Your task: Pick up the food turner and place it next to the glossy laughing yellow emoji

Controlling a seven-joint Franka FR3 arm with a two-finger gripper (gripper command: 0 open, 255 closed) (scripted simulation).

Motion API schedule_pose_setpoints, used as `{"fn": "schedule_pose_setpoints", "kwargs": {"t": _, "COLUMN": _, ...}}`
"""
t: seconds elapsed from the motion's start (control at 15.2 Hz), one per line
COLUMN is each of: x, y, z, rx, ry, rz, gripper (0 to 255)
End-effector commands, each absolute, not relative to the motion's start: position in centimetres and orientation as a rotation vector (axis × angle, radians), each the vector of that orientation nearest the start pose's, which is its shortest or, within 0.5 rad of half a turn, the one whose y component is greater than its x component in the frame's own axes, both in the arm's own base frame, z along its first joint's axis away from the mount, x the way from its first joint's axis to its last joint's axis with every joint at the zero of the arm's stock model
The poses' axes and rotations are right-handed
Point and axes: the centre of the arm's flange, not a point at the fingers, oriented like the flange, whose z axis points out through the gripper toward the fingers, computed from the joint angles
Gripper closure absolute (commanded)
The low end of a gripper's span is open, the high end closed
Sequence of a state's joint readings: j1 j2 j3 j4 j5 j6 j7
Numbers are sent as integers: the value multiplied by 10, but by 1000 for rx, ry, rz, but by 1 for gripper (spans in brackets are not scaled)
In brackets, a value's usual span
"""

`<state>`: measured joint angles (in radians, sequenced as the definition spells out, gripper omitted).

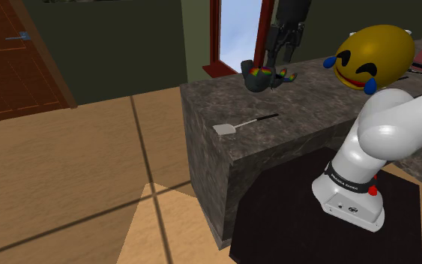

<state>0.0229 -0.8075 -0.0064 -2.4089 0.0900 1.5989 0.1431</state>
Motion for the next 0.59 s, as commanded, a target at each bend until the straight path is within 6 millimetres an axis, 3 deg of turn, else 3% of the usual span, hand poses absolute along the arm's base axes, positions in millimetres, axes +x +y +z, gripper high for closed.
{"fn": "schedule_pose_setpoints", "kwargs": {"t": 0.0, "x": 303, "y": 14, "z": 575, "rx": -3041, "ry": 194, "rz": 16, "gripper": 0}}
{"fn": "schedule_pose_setpoints", "kwargs": {"t": 0.53, "x": 341, "y": 18, "z": 476, "rx": -3016, "ry": -762, "rz": 55, "gripper": 0}}
